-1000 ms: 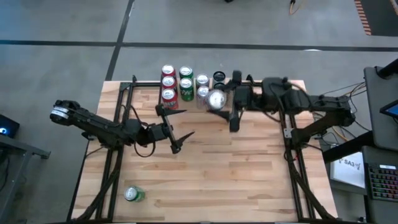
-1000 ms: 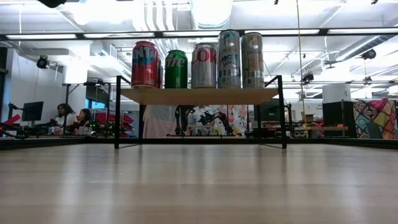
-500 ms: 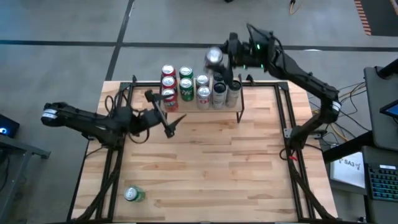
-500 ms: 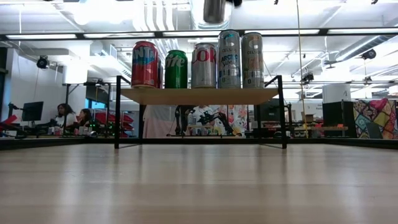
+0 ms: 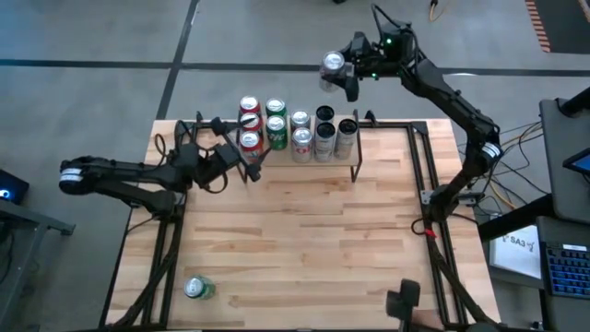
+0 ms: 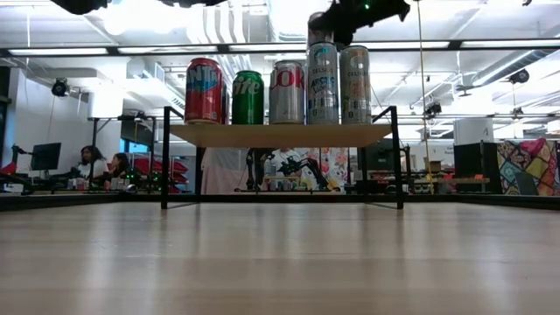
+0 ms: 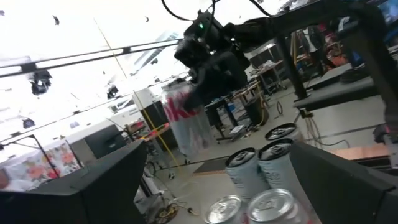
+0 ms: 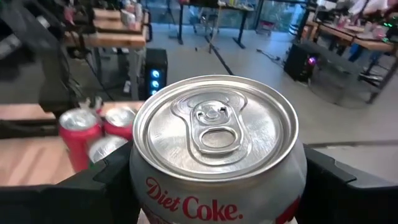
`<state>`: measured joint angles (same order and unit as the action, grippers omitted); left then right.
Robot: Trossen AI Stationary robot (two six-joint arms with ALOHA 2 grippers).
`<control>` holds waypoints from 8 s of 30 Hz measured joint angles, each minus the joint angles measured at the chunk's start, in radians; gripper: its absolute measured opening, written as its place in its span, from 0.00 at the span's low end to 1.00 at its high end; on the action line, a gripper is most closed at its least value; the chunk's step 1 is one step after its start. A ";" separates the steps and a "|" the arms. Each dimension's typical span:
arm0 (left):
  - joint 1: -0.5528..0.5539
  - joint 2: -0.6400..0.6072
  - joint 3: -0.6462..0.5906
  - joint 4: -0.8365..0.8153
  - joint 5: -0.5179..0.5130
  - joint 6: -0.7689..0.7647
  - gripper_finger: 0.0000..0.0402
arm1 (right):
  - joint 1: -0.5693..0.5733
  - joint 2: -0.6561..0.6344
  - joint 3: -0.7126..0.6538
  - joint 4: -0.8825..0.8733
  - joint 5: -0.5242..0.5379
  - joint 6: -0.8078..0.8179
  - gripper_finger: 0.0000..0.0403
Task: Place canned beverage on shelf
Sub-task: Put the silver soda can on the shelf aligned with the other silver soda can
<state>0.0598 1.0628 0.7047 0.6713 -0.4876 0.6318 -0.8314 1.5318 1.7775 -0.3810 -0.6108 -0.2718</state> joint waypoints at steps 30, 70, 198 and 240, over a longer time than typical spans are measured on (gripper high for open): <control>0.109 -0.067 -0.008 -0.069 0.000 0.073 0.95 | -0.166 0.132 -0.129 -0.062 -0.366 -0.115 0.71; 0.117 -0.064 -0.008 -0.084 0.001 0.066 0.95 | -0.169 0.057 -0.483 0.372 -0.357 0.047 0.71; 0.119 -0.064 -0.008 -0.120 0.000 0.089 0.95 | 0.080 0.187 0.283 -0.791 0.511 0.387 0.02; 0.119 -0.064 -0.008 -0.132 0.000 0.093 0.95 | 0.134 0.185 0.239 -0.737 0.559 0.431 0.02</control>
<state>0.1791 0.9993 0.6971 0.5393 -0.4877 0.7250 -0.6979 1.7168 2.0169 -1.1184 -0.0521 0.1594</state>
